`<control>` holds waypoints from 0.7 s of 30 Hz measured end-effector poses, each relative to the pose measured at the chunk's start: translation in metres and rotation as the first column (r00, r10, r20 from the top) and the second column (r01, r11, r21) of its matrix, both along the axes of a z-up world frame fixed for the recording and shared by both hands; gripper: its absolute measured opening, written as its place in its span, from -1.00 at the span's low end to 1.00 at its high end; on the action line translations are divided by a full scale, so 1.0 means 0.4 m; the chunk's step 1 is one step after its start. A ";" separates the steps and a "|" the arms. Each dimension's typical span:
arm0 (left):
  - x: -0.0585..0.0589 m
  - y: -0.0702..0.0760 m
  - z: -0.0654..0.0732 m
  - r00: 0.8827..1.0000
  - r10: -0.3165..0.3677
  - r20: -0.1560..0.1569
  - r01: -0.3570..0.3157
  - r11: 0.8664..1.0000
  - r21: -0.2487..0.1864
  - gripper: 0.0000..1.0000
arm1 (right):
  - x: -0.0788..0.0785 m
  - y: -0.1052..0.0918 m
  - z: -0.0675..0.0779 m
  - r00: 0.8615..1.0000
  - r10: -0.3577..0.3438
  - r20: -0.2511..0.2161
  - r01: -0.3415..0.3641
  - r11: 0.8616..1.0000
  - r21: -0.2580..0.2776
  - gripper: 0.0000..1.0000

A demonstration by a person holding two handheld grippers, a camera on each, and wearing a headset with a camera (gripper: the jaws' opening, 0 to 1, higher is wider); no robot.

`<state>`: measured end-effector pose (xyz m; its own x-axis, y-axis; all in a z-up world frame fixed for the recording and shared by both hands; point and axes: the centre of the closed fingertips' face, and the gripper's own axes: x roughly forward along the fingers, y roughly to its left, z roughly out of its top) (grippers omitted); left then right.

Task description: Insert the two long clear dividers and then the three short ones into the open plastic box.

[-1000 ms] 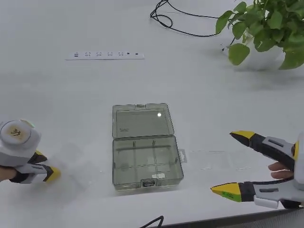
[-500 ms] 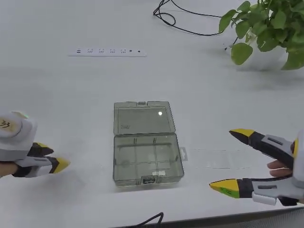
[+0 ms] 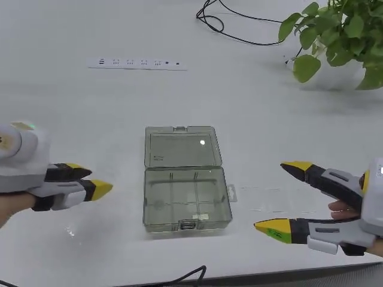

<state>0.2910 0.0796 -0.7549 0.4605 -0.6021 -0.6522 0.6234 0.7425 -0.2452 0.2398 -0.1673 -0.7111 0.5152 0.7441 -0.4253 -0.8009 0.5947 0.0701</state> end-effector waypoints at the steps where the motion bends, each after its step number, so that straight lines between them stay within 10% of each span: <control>1: 0.001 -0.010 0.009 1.000 0.000 0.005 0.000 1.000 -0.011 -0.38 | 0.003 0.006 0.005 1.000 -0.004 0.000 0.004 1.000 0.005 0.60; 21: -0.017 -0.221 0.141 0.997 -0.027 0.074 0.045 0.966 -0.253 -0.38 | 0.027 0.145 0.130 0.993 -0.100 -0.069 0.111 0.974 0.197 0.15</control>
<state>0.2842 -0.0087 -0.6986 0.4747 -0.7609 -0.4425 0.6706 0.6382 -0.3781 0.2505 -0.1093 -0.6592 0.5742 0.7600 -0.3044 -0.7255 0.6447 0.2410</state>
